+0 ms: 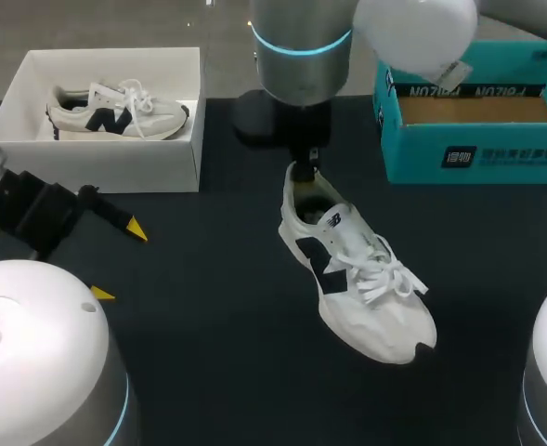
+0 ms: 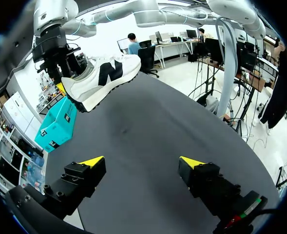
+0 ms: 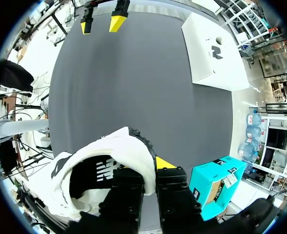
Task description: Take the shoe out of the shoebox, open the shoe tongue, remove and reinsert the insole, then place the shoe into the shoebox
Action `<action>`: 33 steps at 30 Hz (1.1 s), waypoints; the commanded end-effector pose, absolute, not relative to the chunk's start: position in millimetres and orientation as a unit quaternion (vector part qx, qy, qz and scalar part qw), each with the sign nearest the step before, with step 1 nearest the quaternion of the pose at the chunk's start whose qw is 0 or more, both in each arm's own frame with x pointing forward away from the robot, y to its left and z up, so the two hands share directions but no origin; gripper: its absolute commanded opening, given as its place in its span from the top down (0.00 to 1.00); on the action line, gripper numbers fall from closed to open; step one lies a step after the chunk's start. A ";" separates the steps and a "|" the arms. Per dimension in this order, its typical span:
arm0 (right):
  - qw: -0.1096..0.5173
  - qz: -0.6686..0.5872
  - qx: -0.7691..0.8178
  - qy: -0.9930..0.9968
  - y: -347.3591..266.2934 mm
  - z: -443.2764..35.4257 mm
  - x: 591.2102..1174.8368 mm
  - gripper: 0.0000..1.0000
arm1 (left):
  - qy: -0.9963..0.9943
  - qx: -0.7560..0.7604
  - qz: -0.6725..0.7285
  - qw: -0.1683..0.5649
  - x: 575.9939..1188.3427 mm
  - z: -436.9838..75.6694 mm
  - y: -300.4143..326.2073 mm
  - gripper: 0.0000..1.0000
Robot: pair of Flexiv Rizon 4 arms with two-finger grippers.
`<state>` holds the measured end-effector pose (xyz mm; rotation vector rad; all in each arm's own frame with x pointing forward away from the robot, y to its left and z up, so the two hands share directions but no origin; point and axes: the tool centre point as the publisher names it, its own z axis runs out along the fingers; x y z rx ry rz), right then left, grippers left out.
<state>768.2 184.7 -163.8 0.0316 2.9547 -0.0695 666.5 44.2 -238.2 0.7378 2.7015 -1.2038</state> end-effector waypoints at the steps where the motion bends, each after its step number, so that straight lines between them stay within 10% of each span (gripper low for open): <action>1: 0.091 -0.027 0.011 0.995 187.8 -163.3 769.7 1.00 | 0.886 0.242 -0.393 0.045 667.3 -238.5 44.4 0.00; 33: 0.097 -0.035 0.032 0.994 147.5 -151.4 791.8 1.00 | 0.886 0.242 -0.393 0.045 667.3 -238.5 44.4 0.00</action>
